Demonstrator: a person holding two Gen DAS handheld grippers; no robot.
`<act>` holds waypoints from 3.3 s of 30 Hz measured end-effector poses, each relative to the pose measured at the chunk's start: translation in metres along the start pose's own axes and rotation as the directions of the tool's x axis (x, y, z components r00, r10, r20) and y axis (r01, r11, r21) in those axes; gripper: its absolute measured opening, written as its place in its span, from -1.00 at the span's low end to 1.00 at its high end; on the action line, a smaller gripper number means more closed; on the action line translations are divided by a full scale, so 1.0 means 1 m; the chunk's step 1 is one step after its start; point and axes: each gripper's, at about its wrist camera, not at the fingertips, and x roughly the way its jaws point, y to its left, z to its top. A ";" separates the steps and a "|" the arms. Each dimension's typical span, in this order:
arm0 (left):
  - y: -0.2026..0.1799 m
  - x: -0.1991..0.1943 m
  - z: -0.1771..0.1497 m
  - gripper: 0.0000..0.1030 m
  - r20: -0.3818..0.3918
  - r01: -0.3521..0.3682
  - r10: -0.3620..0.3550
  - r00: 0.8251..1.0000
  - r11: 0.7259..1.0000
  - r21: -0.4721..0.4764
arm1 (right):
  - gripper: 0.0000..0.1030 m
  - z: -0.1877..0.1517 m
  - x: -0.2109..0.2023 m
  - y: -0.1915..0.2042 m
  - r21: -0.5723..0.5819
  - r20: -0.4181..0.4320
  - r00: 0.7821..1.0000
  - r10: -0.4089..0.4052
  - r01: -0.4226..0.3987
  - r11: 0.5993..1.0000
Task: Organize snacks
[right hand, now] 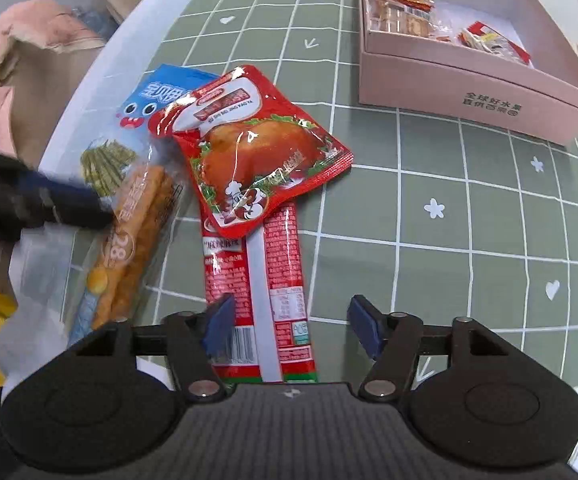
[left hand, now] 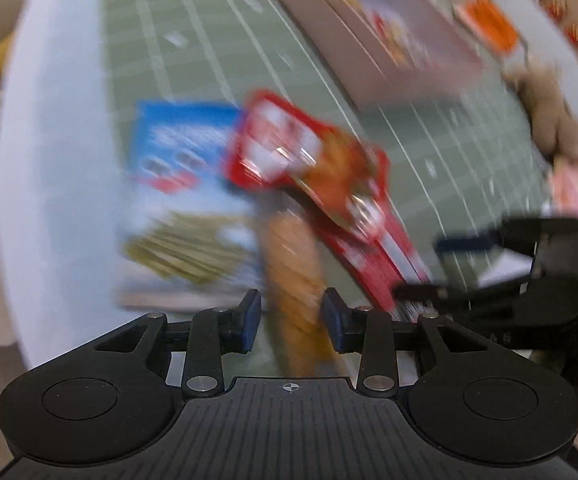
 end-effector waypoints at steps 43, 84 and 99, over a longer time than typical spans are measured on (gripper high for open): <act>-0.108 0.043 0.008 -0.36 -0.015 0.028 -0.028 0.999 0.999 0.031 | -0.14 -0.020 -0.024 -0.079 -0.034 0.102 0.991 -0.088 0.092 0.995; -0.089 -0.030 0.181 -0.33 0.382 0.150 -0.104 0.918 0.985 -0.091 | -0.16 0.016 -0.111 -0.141 0.079 0.262 0.961 -0.089 0.070 0.994; 0.011 -0.020 0.061 -0.33 0.322 -0.104 0.166 0.932 0.974 -0.202 | 0.00 0.152 -0.090 -0.125 0.078 0.317 0.948 0.015 -0.042 0.996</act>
